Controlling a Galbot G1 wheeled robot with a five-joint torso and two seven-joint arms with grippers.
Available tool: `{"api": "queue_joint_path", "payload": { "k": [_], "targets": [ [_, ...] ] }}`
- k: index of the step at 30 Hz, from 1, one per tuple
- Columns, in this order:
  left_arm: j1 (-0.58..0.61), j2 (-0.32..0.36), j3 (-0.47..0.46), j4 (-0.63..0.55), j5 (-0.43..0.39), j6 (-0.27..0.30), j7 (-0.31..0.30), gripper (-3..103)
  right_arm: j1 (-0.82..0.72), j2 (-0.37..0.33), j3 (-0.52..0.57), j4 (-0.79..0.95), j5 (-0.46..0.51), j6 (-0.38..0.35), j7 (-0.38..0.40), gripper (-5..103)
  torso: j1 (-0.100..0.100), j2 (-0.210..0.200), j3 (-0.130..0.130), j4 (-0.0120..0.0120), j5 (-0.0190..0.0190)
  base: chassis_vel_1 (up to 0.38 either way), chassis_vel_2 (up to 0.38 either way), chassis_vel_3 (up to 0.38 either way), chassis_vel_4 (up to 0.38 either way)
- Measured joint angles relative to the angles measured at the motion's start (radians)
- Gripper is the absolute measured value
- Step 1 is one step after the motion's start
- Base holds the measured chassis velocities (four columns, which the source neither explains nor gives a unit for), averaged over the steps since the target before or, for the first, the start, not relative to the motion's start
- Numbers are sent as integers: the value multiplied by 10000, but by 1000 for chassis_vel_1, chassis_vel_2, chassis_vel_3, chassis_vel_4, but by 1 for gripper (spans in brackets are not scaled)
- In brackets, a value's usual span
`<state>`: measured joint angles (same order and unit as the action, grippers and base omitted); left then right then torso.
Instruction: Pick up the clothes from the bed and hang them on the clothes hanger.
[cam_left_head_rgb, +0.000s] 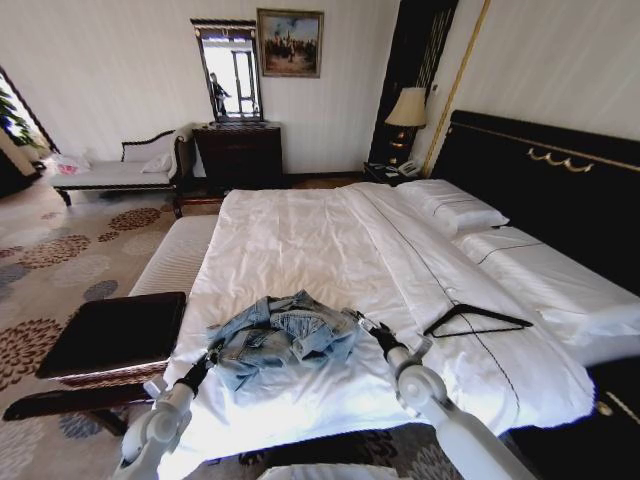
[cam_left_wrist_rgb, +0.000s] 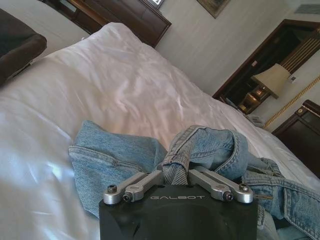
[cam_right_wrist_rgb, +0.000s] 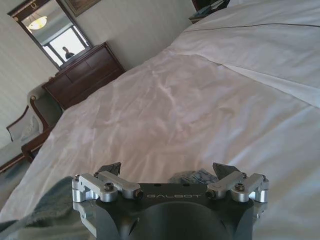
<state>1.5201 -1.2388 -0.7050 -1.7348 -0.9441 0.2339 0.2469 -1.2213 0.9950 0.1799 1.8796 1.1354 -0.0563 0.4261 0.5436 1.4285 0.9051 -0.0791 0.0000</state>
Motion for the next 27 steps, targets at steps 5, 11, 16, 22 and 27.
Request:
{"api": "queue_joint_path", "payload": {
  "k": [5,11,16,22,27],
  "targets": [
    [97,-150,42,-23,432,-74,88,3,1306,15,-699,-652,622,122,208,100,1,-1,1,3,0,0,0,0,0],
    [278,-248,23,37,744,-188,151,3,2571,6,-1806,-1166,1401,-82,612,100,2,-2,1,6,-1,0,0,0,0],
    [317,-338,10,22,844,-225,152,3,2020,-31,-2421,-184,1280,-130,597,100,2,-1,0,2,-1,0,0,0,0],
    [266,-373,53,232,986,-275,148,3,534,-157,-3184,701,-230,78,-279,100,0,0,-1,1,-2,0,0,0,0],
    [238,-418,124,292,1102,-284,149,3,-271,-171,-3466,788,-1286,457,-1216,100,-1,0,-2,0,-1,0,0,0,0]
  ]
}}
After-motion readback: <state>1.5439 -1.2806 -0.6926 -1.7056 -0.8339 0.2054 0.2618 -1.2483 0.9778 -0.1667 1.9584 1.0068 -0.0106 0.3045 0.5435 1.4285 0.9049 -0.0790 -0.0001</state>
